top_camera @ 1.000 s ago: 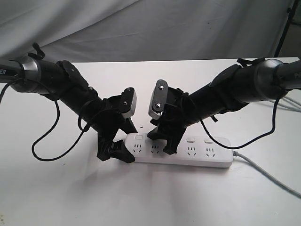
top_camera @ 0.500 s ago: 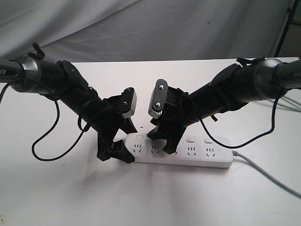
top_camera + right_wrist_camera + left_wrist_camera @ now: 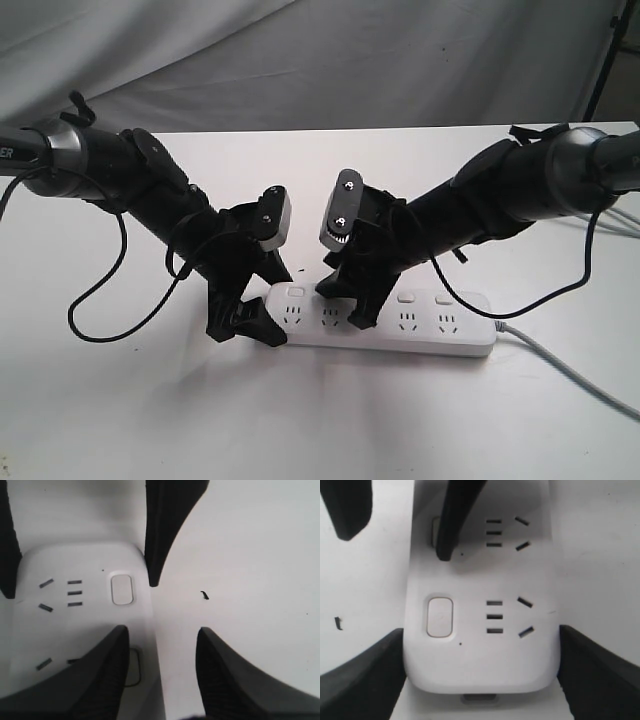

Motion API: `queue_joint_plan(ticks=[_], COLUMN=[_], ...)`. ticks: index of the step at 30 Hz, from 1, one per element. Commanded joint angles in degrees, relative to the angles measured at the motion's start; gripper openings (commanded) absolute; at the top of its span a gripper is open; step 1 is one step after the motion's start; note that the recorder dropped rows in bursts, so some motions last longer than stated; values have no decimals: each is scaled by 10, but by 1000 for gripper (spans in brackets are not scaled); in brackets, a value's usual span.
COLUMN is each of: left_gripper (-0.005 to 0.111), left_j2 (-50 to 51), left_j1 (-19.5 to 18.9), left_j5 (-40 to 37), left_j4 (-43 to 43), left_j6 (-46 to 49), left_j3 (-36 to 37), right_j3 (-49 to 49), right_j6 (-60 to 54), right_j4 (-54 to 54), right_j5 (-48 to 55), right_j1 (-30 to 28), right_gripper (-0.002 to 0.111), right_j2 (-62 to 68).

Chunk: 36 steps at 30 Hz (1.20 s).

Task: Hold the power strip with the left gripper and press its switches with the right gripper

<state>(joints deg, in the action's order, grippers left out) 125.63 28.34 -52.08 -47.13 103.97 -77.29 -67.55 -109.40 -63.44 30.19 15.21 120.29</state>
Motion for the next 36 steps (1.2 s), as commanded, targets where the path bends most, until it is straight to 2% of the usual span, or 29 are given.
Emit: queue_joint_plan(ticks=[1, 7, 20, 36], left_gripper=[67, 67, 67, 67], left_j2=[-2, -2, -2, -2], left_j1=[4, 4, 4, 4], left_j5=[-2, -2, -2, -2], left_j4=[-2, -2, -2, -2], left_j6=[-3, -3, -3, -3], left_j3=[-3, -3, -3, -3], right_j3=[24, 21, 24, 46], right_j6=[-14, -32, -23, 0], right_j4=[54, 24, 31, 49], right_j5=[-26, -23, -5, -2], right_j1=[-10, -5, -13, -39], right_gripper=[41, 41, 41, 41], right_j2=[21, -19, -114, -108])
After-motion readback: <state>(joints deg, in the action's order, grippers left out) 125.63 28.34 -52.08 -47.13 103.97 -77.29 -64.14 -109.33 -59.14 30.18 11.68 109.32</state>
